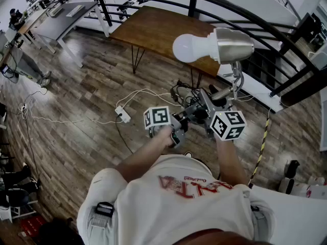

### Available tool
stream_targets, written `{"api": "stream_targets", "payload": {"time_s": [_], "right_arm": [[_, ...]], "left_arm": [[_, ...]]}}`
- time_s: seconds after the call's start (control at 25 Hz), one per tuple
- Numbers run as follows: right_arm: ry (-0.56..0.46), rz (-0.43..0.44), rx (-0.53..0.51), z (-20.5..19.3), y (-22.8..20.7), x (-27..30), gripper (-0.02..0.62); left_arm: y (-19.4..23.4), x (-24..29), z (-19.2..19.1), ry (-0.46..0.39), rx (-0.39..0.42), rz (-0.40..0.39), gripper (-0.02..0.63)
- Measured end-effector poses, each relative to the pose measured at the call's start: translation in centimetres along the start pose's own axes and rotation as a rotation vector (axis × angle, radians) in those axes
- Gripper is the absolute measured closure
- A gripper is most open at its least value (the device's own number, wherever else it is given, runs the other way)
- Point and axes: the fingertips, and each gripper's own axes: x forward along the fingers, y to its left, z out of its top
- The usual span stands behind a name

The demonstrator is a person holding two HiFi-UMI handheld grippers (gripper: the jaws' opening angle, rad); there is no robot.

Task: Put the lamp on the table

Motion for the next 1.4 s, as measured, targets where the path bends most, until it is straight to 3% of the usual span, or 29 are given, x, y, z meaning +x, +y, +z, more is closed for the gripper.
{"api": "stream_targets", "payload": {"time_s": [0.68,1.4], "right_arm": [[0.006,-0.016,-0.019,0.4,1.0,2.0,0.436],[-0.01,-0.045,0.008,-0.7,5.9,5.3,0.436]], "left_arm": [[0.1,-0.8,1.9,0.007,-0.018,-0.021,0.456],[1.5,-6.2,4.9,0.039,-0.018,-0.034,0.456]]}}
